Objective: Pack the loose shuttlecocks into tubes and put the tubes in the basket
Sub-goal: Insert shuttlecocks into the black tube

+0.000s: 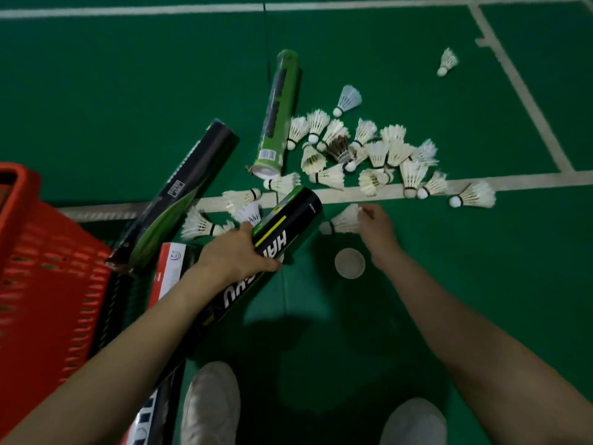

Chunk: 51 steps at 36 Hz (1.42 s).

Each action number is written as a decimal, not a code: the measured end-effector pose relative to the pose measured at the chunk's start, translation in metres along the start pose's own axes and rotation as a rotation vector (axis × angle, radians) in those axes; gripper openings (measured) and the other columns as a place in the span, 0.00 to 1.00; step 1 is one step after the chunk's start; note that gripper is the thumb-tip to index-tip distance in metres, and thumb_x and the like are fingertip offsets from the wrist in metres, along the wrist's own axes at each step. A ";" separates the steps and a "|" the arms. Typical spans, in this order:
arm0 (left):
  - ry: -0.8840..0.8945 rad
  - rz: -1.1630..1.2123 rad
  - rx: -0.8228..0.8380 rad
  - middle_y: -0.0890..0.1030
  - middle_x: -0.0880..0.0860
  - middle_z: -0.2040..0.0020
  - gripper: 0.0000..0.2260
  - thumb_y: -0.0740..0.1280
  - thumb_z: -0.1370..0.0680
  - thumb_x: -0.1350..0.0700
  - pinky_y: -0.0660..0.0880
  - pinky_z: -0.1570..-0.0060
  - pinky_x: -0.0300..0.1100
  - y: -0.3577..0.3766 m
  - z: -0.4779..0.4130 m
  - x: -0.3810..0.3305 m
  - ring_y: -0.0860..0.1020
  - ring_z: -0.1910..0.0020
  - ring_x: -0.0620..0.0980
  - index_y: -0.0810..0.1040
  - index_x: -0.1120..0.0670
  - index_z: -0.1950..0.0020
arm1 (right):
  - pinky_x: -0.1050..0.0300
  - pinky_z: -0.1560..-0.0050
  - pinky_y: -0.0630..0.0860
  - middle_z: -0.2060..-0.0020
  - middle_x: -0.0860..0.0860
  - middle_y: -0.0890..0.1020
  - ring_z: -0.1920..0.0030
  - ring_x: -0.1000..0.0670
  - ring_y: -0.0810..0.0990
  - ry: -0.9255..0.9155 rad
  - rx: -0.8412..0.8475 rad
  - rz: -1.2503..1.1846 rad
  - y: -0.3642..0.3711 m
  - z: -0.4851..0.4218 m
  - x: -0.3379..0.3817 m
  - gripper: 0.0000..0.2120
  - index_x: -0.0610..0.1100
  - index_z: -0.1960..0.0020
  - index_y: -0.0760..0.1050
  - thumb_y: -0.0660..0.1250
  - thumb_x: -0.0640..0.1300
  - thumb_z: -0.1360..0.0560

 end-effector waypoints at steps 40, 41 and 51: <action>0.129 -0.032 -0.141 0.74 0.50 0.48 0.29 0.71 0.38 0.34 0.71 0.56 0.46 0.041 0.042 -0.013 0.77 0.50 0.57 0.68 0.49 0.46 | 0.61 0.37 0.69 0.41 0.58 0.78 0.41 0.60 0.75 -0.267 0.414 -0.194 0.031 0.073 0.005 0.19 0.60 0.38 0.73 0.62 0.64 0.27; 0.132 -0.046 -0.160 0.74 0.50 0.48 0.29 0.71 0.38 0.34 0.71 0.56 0.46 0.038 0.043 -0.014 0.77 0.50 0.57 0.68 0.49 0.47 | 0.61 0.37 0.70 0.43 0.58 0.79 0.42 0.60 0.76 -0.278 0.417 -0.186 0.031 0.075 0.007 0.21 0.61 0.38 0.73 0.64 0.63 0.29; 0.156 -0.057 -0.266 0.74 0.48 0.52 0.27 0.71 0.38 0.34 0.68 0.60 0.43 0.028 0.048 -0.027 0.78 0.53 0.56 0.70 0.49 0.48 | 0.68 0.42 0.66 0.41 0.60 0.76 0.40 0.61 0.74 -0.291 0.356 -0.158 0.023 0.075 0.019 0.16 0.63 0.34 0.71 0.61 0.56 0.22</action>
Point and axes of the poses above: each hand's wrist, its own z-axis away from the middle knuckle, its own y-axis out of the palm, x = y × z, the point moved 7 cm from there along -z, towards the middle knuckle
